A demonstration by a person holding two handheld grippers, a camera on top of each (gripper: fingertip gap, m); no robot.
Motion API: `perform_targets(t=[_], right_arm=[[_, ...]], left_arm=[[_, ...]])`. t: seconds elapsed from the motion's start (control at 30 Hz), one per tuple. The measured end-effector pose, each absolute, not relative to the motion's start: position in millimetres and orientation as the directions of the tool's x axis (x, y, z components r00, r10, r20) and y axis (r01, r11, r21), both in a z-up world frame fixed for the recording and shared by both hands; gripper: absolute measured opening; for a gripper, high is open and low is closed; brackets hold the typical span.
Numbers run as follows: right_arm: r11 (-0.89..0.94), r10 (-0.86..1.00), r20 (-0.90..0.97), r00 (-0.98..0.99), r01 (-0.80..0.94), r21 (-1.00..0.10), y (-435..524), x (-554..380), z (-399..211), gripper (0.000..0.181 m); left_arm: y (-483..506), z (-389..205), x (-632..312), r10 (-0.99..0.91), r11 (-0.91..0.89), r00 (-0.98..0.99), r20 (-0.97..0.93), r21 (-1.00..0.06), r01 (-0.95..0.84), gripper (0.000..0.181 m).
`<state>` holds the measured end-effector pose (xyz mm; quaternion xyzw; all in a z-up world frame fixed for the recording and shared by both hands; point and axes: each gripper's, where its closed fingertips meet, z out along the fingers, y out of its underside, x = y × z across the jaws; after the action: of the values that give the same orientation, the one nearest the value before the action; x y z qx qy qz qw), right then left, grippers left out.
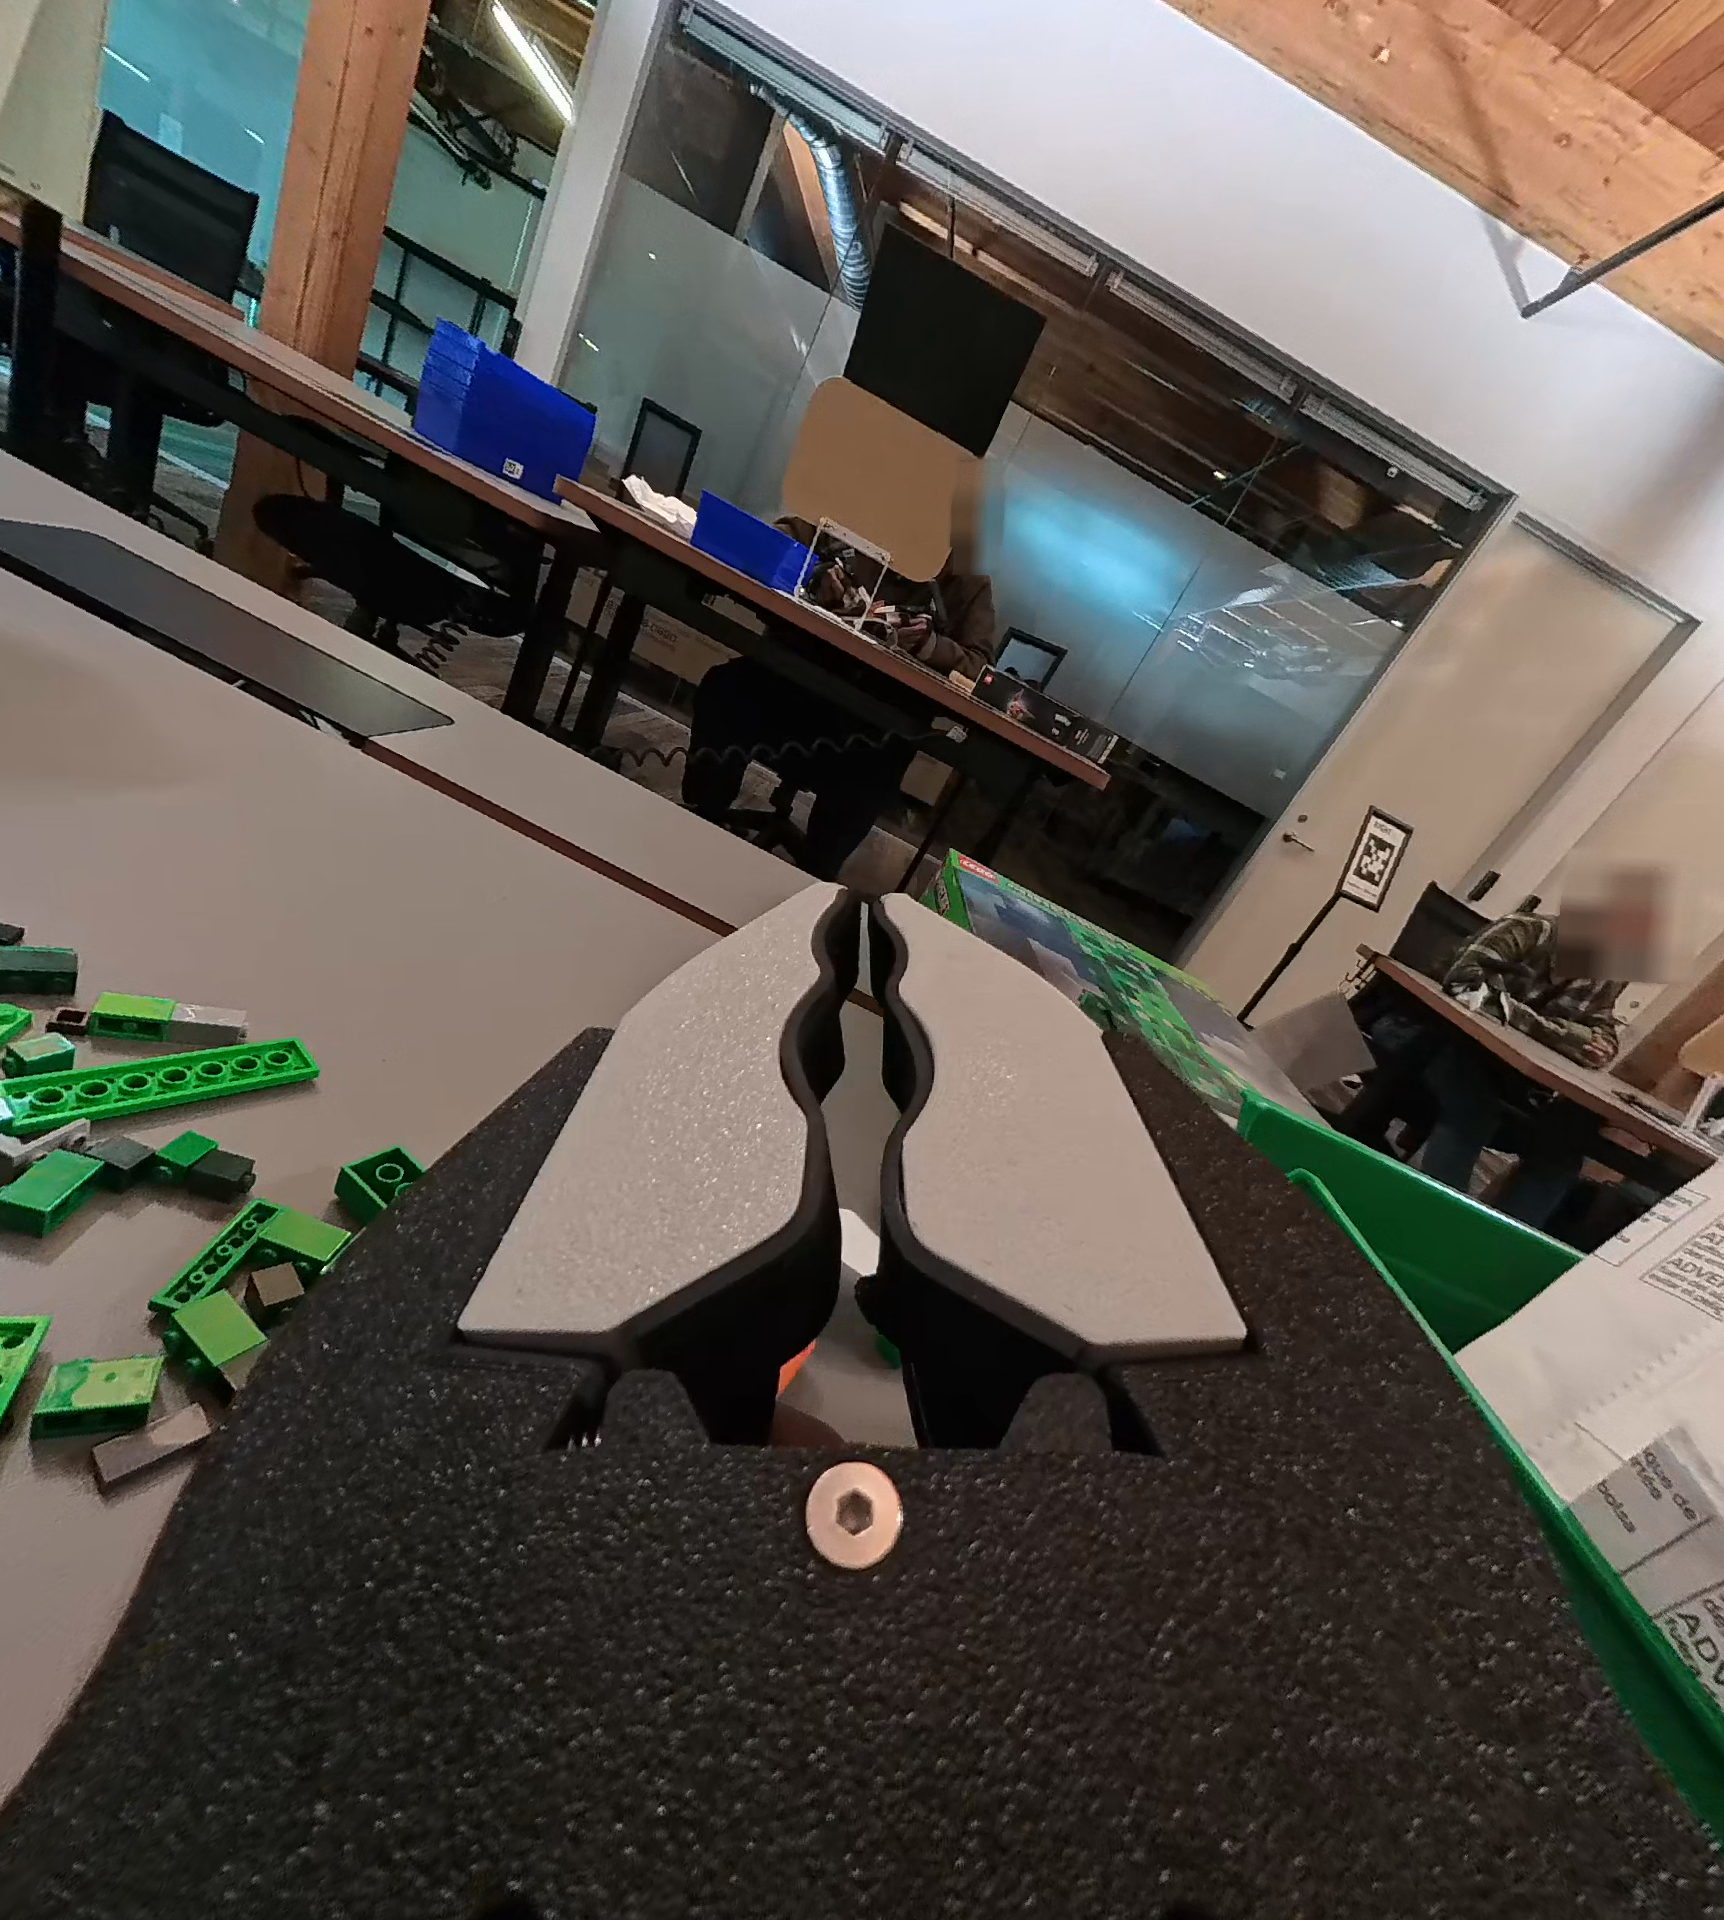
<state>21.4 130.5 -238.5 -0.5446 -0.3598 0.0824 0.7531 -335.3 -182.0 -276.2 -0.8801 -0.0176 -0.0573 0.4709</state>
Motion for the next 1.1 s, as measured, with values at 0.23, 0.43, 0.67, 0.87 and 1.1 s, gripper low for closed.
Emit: perform_targets(t=[0.23,0.43,0.67,0.87,1.1], right_arm=[[0.393,0.52,0.46,0.72,0.277,-0.877,130.4,18.9,-241.0,0.001],[0.391,0.522,0.456,0.721,0.272,-0.879,130.5,19.4,-240.6,0.001],[0.394,0.52,0.458,0.721,0.273,-0.878,130.3,19.3,-240.1,0.001],[0.386,0.53,0.465,0.709,0.286,-0.877,130.1,18.2,-242.0,0.001],[0.186,0.832,0.396,0.388,0.478,-0.859,105.4,-6.5,-302.3,0.013]], left_arm=[[-181.7,-276.6,-335.0,-0.025,-0.557,0.993,0.119,-0.826,0.085,0.0],[-181.8,-276.9,-335.1,-0.025,-0.557,0.993,0.119,-0.826,0.086,0.0],[-182.1,-277.0,-335.1,-0.025,-0.559,0.993,0.119,-0.825,0.085,0.0],[-182.4,-280.0,-333.7,-0.031,-0.572,0.992,0.126,-0.816,0.086,0.0],[-186.7,-285.3,-330.4,-0.051,-0.61,0.991,0.124,-0.789,0.068,0.0]])
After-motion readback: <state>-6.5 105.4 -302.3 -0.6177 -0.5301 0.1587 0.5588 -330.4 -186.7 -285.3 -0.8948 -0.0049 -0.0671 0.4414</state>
